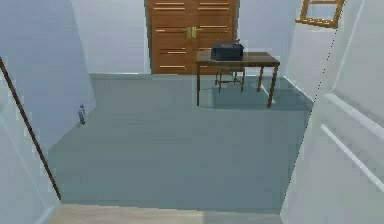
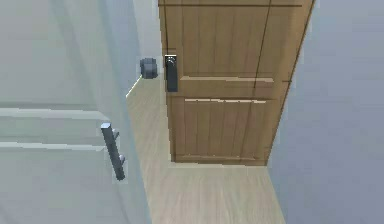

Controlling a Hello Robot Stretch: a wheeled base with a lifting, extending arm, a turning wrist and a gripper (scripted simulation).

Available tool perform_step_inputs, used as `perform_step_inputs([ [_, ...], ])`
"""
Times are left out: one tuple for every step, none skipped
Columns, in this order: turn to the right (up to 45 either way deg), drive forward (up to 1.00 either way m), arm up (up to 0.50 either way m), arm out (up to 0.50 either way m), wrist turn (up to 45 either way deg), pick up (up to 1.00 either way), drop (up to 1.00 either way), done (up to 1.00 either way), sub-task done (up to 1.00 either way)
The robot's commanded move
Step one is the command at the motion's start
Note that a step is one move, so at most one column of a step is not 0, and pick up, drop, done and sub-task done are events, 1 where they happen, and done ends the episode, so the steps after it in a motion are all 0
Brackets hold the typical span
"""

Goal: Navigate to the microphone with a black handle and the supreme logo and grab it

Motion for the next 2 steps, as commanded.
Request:
perform_step_inputs([
  [12.0,0.00,0.00,0.00,0.0,0.00,0.00,0.00,0.00],
  [0.0,1.00,0.00,0.00,0.0,0.00,0.00,0.00,0.00],
])
